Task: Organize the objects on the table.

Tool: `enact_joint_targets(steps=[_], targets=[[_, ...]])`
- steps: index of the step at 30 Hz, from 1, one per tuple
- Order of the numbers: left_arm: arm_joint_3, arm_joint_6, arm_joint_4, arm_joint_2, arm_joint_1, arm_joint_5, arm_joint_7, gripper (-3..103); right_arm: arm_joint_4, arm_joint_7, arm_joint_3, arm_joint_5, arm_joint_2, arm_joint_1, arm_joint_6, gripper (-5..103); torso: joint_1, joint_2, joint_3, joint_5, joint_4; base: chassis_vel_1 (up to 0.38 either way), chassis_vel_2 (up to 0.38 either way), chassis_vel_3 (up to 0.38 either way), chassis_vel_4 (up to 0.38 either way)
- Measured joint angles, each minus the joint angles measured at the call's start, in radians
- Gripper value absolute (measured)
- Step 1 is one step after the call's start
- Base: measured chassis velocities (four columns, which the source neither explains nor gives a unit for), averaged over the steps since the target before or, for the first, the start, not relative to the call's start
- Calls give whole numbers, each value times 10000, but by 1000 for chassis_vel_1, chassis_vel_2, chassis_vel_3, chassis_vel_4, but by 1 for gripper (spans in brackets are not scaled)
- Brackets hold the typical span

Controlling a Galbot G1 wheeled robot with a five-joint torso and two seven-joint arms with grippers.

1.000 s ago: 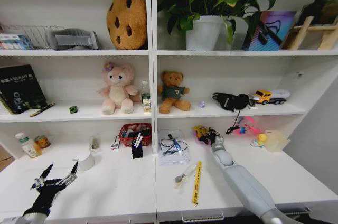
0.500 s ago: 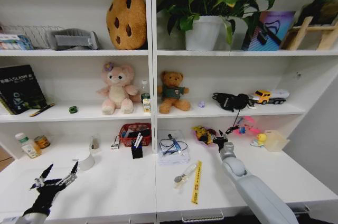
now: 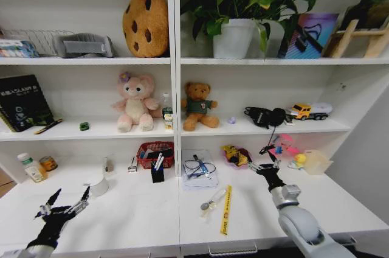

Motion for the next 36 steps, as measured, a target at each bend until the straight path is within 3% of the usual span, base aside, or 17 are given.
enact_joint_targets(steps=[6, 9, 31, 36], targets=[[0, 0, 0, 0, 0, 0, 0, 100, 291, -1089, 1470, 38, 62, -1695, 1419, 100, -1, 0, 0, 1, -3, 0, 0, 0, 0], [0, 0, 0, 0, 0, 0, 0, 100, 225, -1105, 1802, 32, 174, -2008, 1592, 100, 0, 0, 2, 1, 0, 0, 0, 0, 0], [0, 0, 0, 0, 0, 0, 0, 100, 673, -309, 2206, -135, 934, -2420, 1259, 100, 0, 0, 2, 0, -2, 0, 0, 0, 0], [0, 0, 0, 0, 0, 0, 0, 100, 814, -174, 2053, -120, 1094, -2385, 841, 100, 2, -1, 2, 0, -2, 0, 0, 0, 0]])
